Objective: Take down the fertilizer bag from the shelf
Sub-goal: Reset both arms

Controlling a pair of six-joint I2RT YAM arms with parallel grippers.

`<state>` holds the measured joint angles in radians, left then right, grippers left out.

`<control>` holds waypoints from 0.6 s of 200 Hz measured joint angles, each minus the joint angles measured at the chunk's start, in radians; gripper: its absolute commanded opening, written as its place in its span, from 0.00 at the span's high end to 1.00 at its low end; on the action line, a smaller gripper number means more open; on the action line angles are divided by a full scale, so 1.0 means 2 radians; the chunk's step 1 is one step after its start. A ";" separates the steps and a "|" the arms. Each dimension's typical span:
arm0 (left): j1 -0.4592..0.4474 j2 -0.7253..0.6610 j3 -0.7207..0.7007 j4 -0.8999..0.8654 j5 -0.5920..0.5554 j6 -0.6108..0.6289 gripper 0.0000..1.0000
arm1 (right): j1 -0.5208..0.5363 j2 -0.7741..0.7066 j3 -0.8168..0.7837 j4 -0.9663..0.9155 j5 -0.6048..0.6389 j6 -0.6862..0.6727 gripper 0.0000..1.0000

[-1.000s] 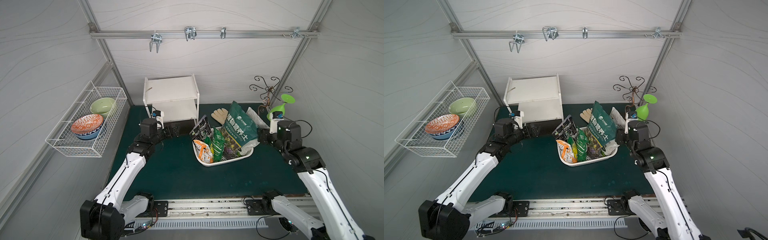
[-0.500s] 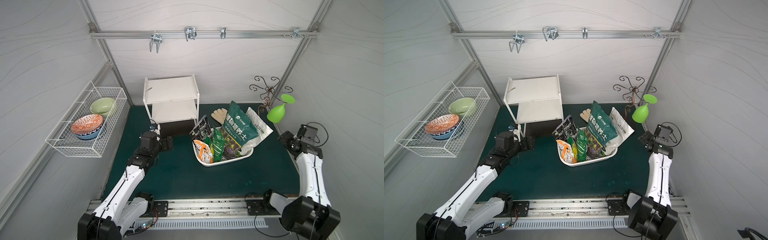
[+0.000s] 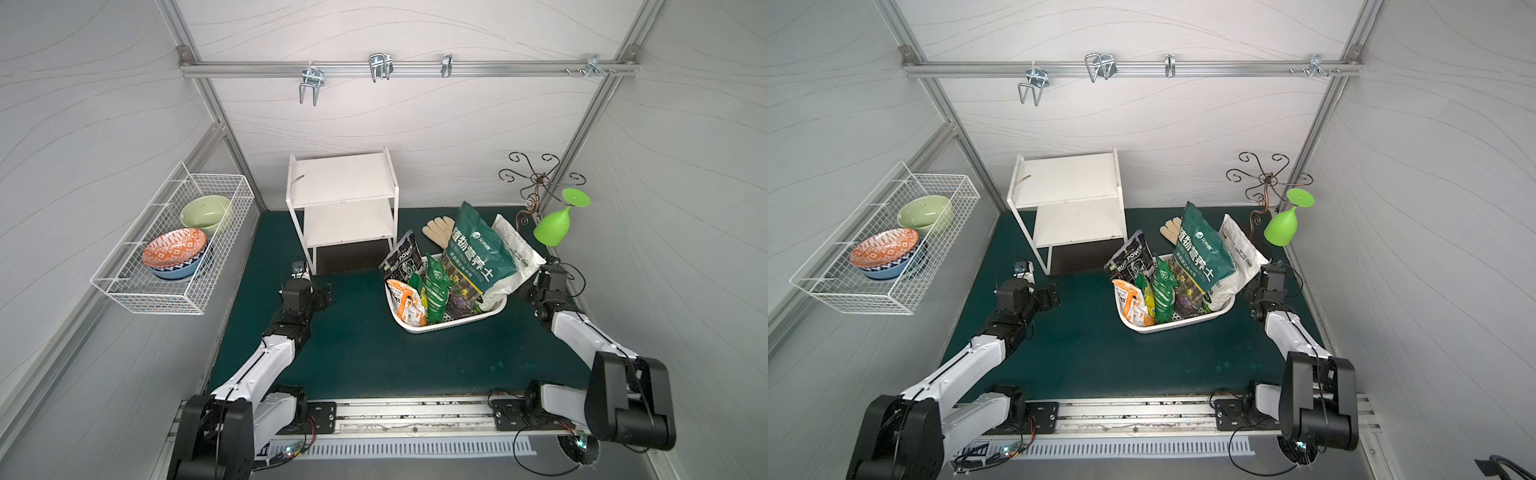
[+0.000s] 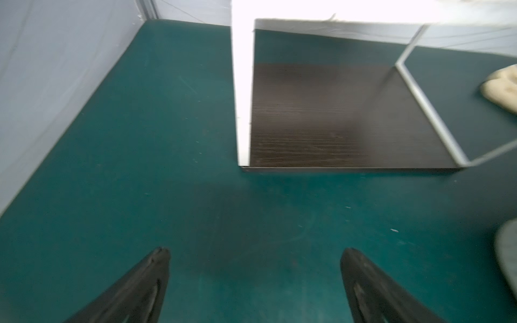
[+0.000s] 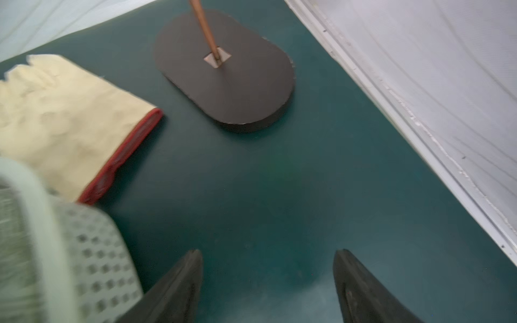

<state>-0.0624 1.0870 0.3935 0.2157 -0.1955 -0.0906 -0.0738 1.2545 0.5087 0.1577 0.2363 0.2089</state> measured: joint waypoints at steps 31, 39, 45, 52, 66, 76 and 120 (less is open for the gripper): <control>0.039 0.056 -0.006 0.094 0.015 0.012 0.01 | 0.003 0.032 -0.041 0.120 -0.006 -0.022 0.23; 0.046 0.074 -0.006 0.116 0.025 0.016 0.01 | 0.007 0.040 -0.048 0.143 -0.008 -0.028 0.23; 0.050 0.089 -0.005 0.132 0.034 0.019 0.01 | 0.010 0.045 -0.051 0.155 -0.009 -0.036 0.22; 0.054 0.108 -0.005 0.149 0.041 0.020 0.01 | 0.014 0.048 -0.054 0.167 -0.011 -0.042 0.22; 0.061 0.141 -0.005 0.172 0.057 0.018 0.01 | 0.020 0.050 -0.056 0.185 -0.013 -0.053 0.18; 0.064 0.157 -0.005 0.186 0.067 0.017 0.01 | 0.021 0.050 -0.056 0.198 -0.011 -0.061 0.16; 0.068 0.231 -0.004 0.259 0.090 0.016 0.01 | 0.036 0.055 -0.045 0.224 -0.029 -0.091 0.01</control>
<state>0.0731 1.5497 0.3847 0.7338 -0.0158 -0.0586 -0.0021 1.3640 0.4191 0.6064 0.1787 0.0261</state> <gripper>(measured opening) 0.987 0.980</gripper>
